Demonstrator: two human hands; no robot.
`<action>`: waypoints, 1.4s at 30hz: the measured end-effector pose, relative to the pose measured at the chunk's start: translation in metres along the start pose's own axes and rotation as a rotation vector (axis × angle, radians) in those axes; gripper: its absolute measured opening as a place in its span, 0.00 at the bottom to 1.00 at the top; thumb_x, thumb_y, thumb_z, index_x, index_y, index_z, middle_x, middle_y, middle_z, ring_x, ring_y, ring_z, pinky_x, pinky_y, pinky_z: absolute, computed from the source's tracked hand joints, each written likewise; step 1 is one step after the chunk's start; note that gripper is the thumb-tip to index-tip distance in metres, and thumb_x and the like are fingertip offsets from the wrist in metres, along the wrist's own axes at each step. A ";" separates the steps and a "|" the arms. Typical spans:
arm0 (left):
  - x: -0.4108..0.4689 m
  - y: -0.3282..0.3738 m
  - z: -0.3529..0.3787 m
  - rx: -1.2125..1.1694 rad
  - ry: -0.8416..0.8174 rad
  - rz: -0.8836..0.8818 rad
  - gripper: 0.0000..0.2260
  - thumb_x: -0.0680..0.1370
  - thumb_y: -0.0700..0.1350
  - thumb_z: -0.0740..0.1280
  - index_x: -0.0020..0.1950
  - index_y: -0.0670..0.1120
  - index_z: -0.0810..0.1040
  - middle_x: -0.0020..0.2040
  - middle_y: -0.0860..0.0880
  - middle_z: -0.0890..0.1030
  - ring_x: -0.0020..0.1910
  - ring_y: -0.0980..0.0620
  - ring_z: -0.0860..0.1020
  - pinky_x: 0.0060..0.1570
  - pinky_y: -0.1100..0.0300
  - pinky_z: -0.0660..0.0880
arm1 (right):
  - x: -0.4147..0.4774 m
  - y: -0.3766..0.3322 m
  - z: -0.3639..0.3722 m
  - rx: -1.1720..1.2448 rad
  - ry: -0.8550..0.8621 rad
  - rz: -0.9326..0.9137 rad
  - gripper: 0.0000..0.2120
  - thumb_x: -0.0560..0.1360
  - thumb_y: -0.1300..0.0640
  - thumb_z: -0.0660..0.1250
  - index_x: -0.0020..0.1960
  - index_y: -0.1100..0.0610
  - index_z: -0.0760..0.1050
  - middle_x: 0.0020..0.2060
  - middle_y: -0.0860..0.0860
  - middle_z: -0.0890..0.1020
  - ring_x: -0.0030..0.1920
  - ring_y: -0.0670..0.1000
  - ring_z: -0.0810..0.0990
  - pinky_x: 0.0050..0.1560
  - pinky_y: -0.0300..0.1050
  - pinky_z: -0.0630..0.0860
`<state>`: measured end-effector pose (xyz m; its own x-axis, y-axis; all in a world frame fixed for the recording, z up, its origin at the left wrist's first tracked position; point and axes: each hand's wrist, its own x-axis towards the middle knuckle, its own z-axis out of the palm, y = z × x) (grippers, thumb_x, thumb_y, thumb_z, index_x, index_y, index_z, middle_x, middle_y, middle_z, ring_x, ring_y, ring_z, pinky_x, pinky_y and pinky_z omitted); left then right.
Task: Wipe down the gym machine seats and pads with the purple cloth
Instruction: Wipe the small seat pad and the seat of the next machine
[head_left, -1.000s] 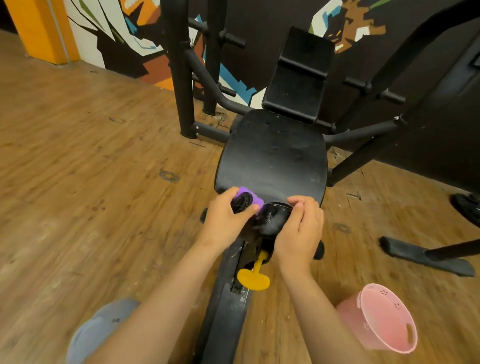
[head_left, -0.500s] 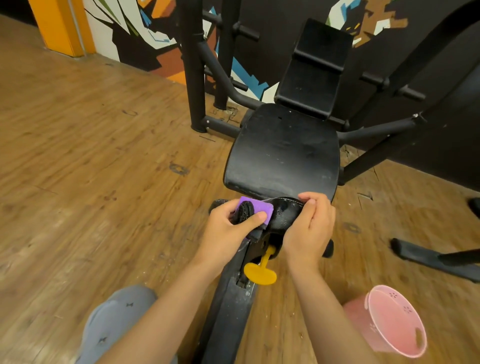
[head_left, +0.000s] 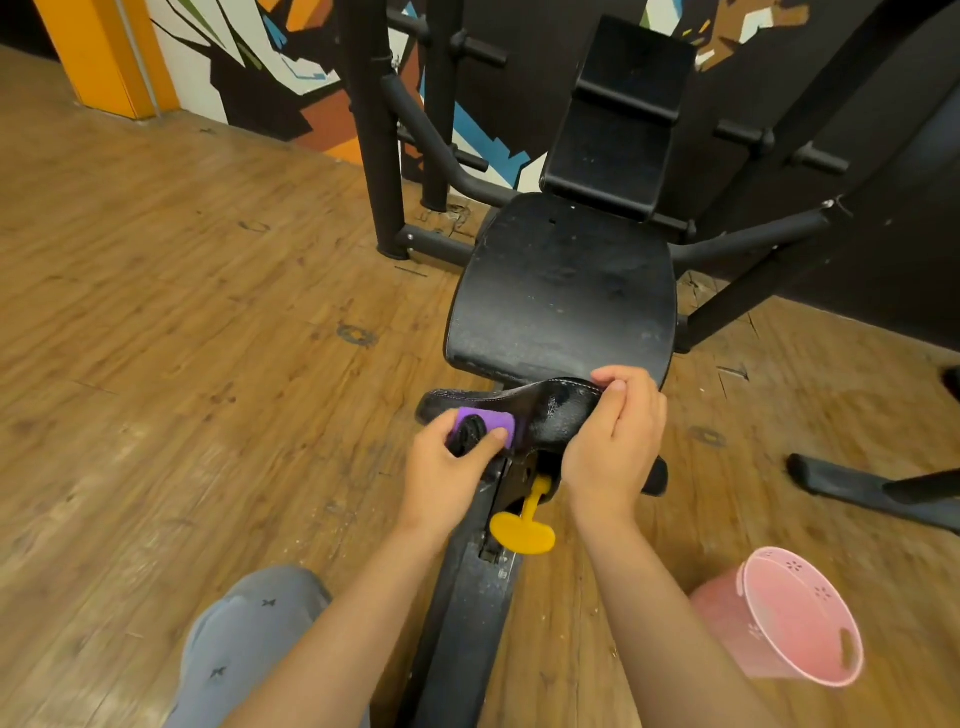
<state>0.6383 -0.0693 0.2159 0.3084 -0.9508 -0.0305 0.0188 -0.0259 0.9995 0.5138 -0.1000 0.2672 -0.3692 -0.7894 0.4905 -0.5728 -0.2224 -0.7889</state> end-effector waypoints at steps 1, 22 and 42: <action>-0.009 0.004 0.003 -0.055 -0.004 -0.013 0.04 0.75 0.44 0.72 0.48 0.46 0.81 0.41 0.50 0.84 0.43 0.51 0.82 0.43 0.55 0.80 | 0.000 0.000 0.000 0.001 -0.002 0.005 0.13 0.80 0.55 0.49 0.47 0.51 0.71 0.44 0.45 0.74 0.48 0.44 0.70 0.45 0.28 0.65; 0.086 -0.054 -0.057 0.307 0.118 -0.001 0.07 0.76 0.42 0.70 0.41 0.53 0.79 0.35 0.56 0.80 0.39 0.52 0.79 0.42 0.56 0.72 | -0.001 0.002 0.002 0.047 0.024 -0.027 0.18 0.79 0.52 0.47 0.48 0.57 0.74 0.43 0.46 0.76 0.47 0.45 0.71 0.46 0.31 0.65; 0.119 -0.121 -0.051 0.008 0.042 -0.366 0.07 0.79 0.43 0.66 0.54 0.41 0.79 0.39 0.46 0.79 0.40 0.47 0.76 0.43 0.54 0.76 | -0.001 0.003 0.003 0.032 0.064 -0.043 0.18 0.78 0.55 0.48 0.48 0.59 0.75 0.43 0.48 0.77 0.46 0.47 0.73 0.44 0.30 0.64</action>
<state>0.7213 -0.1638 0.0910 0.3213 -0.8646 -0.3863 0.1279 -0.3646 0.9223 0.5147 -0.1015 0.2631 -0.3913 -0.7407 0.5461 -0.5657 -0.2744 -0.7776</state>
